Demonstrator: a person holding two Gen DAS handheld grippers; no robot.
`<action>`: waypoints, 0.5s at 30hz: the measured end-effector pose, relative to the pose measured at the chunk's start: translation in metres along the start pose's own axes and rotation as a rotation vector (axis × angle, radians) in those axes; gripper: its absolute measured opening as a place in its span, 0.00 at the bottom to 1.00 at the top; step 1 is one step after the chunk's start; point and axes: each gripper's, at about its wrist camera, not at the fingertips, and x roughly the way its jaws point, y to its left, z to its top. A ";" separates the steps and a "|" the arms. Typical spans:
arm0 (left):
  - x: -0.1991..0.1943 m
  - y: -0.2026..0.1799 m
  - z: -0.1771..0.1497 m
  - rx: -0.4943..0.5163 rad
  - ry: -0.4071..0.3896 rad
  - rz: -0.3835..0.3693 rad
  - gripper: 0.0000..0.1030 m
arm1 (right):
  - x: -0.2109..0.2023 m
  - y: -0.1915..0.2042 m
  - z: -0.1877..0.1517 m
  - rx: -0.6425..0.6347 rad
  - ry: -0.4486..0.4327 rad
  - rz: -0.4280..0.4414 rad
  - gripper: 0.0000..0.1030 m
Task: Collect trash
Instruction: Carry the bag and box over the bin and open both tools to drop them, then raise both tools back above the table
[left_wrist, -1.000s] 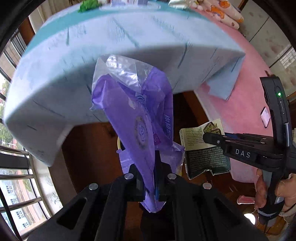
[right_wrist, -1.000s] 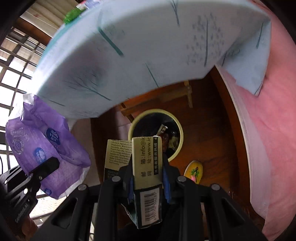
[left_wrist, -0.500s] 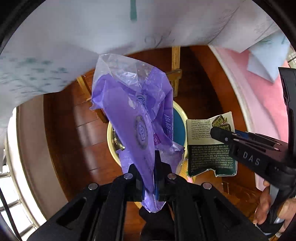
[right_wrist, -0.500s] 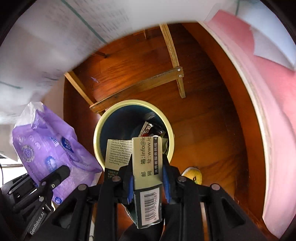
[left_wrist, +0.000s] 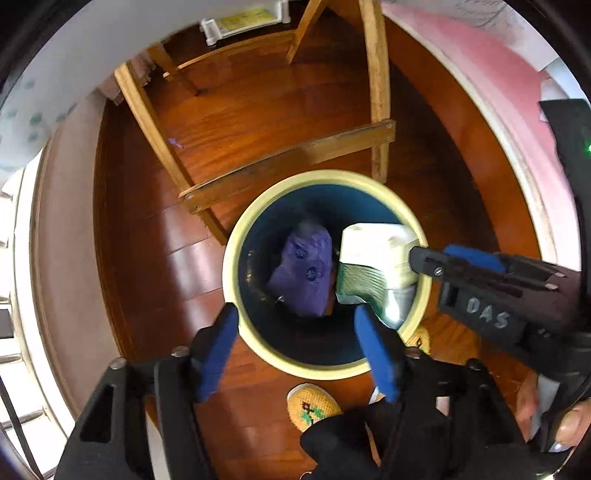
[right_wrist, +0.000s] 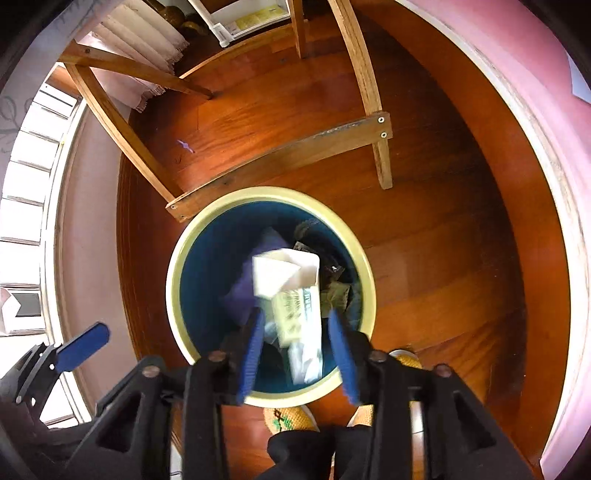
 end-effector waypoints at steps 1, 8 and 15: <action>0.000 0.002 -0.001 -0.005 0.002 0.007 0.65 | 0.001 -0.001 0.000 0.002 0.004 0.003 0.40; -0.017 0.017 -0.001 -0.052 -0.028 0.040 0.69 | -0.004 0.001 0.000 -0.005 0.023 0.005 0.40; -0.072 0.026 0.002 -0.088 -0.078 0.031 0.69 | -0.043 0.011 -0.001 -0.010 0.018 0.016 0.40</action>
